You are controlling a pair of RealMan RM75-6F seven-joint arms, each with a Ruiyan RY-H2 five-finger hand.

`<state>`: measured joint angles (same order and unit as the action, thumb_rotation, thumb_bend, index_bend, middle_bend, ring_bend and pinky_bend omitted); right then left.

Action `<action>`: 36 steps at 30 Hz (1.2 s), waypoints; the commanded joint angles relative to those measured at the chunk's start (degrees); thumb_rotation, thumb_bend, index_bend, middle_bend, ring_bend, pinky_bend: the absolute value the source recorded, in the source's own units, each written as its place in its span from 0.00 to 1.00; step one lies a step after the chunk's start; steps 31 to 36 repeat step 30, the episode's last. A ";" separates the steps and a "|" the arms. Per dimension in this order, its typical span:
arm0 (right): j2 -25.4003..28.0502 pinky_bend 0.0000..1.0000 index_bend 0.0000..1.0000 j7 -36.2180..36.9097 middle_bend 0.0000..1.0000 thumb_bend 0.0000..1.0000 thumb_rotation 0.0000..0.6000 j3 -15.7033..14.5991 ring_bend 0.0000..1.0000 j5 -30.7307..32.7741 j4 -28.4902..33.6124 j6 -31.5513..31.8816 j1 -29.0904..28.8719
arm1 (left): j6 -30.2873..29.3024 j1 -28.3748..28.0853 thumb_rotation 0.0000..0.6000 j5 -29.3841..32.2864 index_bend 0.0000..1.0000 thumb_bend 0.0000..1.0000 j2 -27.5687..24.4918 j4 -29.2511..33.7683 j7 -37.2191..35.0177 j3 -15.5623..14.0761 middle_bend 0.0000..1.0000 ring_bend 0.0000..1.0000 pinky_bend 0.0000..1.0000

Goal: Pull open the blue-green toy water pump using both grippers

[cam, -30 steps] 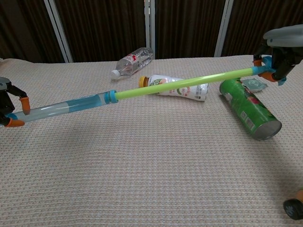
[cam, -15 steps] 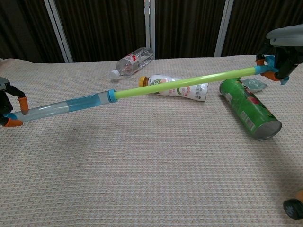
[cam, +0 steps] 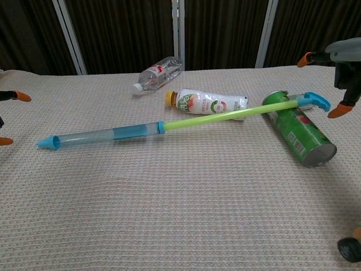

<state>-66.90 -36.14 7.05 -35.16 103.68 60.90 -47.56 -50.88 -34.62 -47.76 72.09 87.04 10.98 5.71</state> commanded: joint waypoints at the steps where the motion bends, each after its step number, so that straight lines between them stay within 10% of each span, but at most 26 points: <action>1: 2.04 1.00 0.00 2.01 0.99 0.00 1.00 -0.22 1.00 -1.05 1.71 0.68 1.62 | -1.22 1.34 1.00 -1.85 0.00 0.57 -2.22 0.88 -2.52 0.70 0.86 0.81 1.00; 9: 7.81 1.00 0.00 9.65 0.98 0.00 1.00 -0.98 1.00 -8.44 4.89 1.89 6.90 | -5.85 5.39 1.00 -9.45 0.00 0.57 -7.42 5.19 -9.00 1.19 0.65 0.64 0.83; 14: 10.57 0.98 0.01 17.50 0.82 0.00 1.00 -2.36 0.89 -18.83 4.84 5.62 12.47 | -13.51 9.42 1.00 -15.58 0.00 0.43 -9.48 7.65 -11.78 0.84 0.14 0.14 0.24; 17: 11.56 0.71 0.01 25.33 0.57 0.00 1.00 -4.52 0.67 -29.78 2.29 11.36 18.02 | -21.00 13.30 1.00 -20.25 0.00 0.19 -10.23 9.24 -13.08 -0.02 0.00 0.00 0.02; 22: 11.30 0.05 0.01 36.74 0.08 0.00 1.00 -8.94 0.07 -43.06 -5.91 21.57 26.90 | -32.21 20.16 1.00 -26.43 0.00 0.00 -10.70 11.73 -12.58 -2.82 0.00 0.00 0.00; 36: 8.33 0.00 0.00 41.11 0.00 0.00 1.00 -10.50 0.00 -49.04 -15.15 31.82 35.36 | -40.27 25.92 1.00 -32.91 0.00 0.00 -8.85 11.97 -9.82 -5.74 0.00 0.00 0.00</action>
